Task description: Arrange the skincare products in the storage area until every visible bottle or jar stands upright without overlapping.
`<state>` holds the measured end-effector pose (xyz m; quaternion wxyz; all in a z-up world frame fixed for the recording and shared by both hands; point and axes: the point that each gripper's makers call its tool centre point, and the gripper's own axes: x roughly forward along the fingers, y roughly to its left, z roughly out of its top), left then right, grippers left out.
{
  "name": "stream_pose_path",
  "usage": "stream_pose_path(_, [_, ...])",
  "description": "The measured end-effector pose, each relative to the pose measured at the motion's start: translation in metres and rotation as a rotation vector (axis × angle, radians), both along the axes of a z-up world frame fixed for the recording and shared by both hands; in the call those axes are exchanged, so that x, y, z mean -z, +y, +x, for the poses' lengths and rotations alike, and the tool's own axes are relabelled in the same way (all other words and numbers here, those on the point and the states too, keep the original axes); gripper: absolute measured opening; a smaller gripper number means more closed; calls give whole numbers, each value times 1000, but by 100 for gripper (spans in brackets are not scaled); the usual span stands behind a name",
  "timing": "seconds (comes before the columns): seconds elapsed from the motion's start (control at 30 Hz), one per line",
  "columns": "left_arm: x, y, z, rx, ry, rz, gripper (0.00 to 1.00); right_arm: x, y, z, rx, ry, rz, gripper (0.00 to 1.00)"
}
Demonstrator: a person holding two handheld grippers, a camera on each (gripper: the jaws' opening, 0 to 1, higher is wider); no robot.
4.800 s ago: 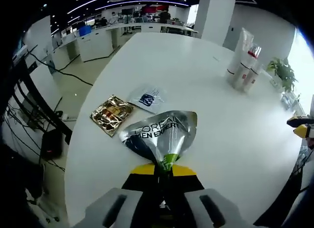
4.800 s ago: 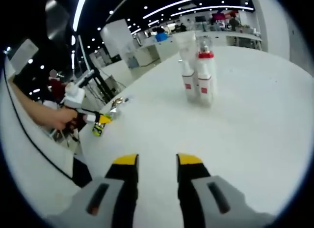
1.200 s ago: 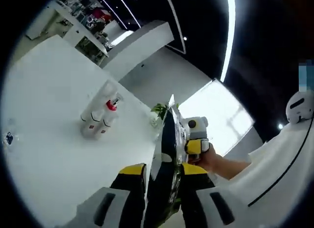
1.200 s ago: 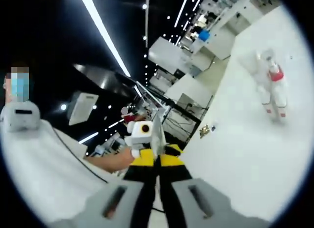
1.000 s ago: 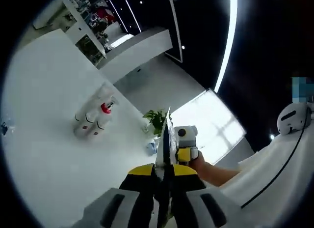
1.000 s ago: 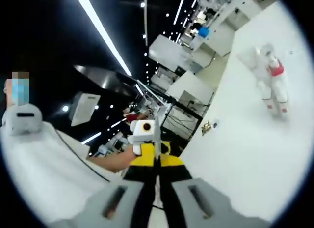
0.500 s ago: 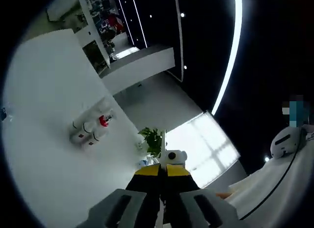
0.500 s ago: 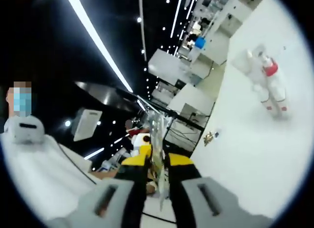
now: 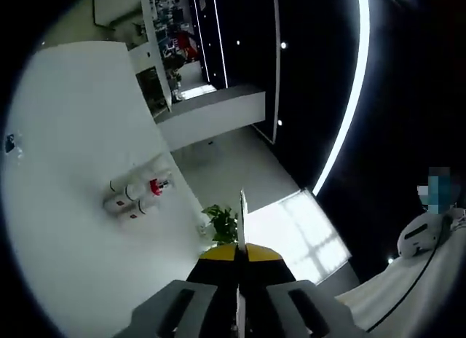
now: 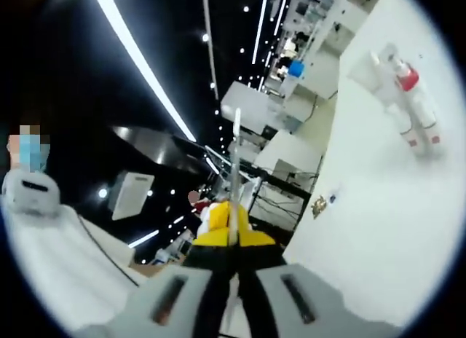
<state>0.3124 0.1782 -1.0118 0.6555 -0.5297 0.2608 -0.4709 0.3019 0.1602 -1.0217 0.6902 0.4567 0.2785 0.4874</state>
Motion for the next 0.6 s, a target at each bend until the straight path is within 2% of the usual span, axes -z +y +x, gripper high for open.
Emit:
stream_pose_path(0.13, [3,-2,-4,43,32,-8,3,1,-4,-1,6,19,25,0])
stream_pose_path(0.23, [8,-4,-13,88,6,34,6,-2,-16,11,78,57,77,0])
stream_pose_path(0.33, [11,-4,-17,107,20,49,9,-3,-18,14,69,53,67,0])
stream_pose_path(0.43, [14,-6,-18,117,25,52,8,4,-5,0,-22,53,6,0])
stream_pose_path(0.5, [15,-9,-17,125,35,45,6,7,2,-5,-54,53,-12,0])
stream_pose_path(0.53, [13,-12,-18,142,33,41,3,11,8,-8,-71,49,-31,0])
stream_pose_path(0.57, [16,-9,-15,123,-42,79,3,9,8,-4,-49,56,-9,0])
stream_pose_path(0.6, [16,-8,-16,131,-7,80,2,10,7,-2,-43,58,-3,0])
